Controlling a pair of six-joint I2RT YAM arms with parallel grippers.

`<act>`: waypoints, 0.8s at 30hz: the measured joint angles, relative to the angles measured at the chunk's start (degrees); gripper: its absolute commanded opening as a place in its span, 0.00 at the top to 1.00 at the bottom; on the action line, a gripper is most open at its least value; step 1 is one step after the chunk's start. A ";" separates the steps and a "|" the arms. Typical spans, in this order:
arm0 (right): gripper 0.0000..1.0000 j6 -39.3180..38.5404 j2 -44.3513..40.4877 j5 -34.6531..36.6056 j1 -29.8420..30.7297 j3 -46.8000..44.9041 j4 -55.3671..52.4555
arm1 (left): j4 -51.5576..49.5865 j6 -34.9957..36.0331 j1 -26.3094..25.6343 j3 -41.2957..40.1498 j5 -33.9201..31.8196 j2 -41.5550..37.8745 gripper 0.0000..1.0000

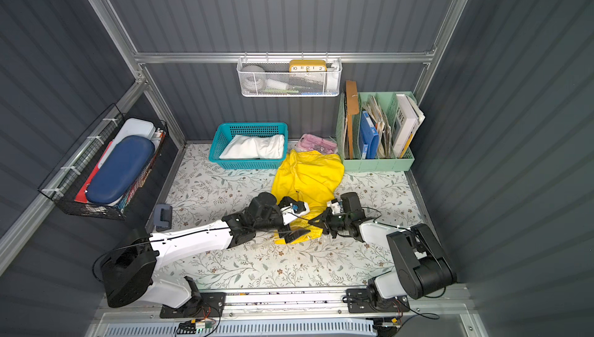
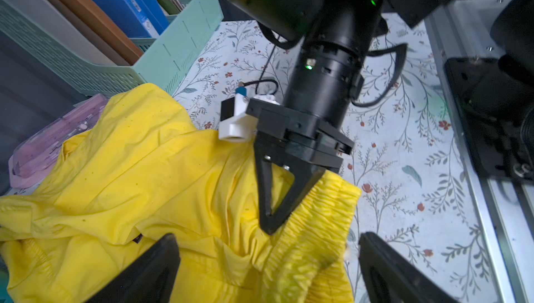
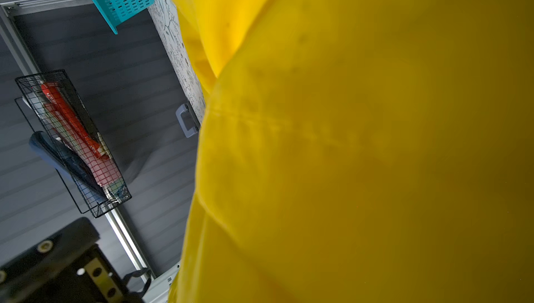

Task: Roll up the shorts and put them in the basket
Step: Roll the shorts at the center of the board.

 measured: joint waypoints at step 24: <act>1.00 2.32 3.17 -4.63 -2.60 -0.52 6.14 | 13.22 9.62 -8.39 -5.60 -17.27 12.33 0.16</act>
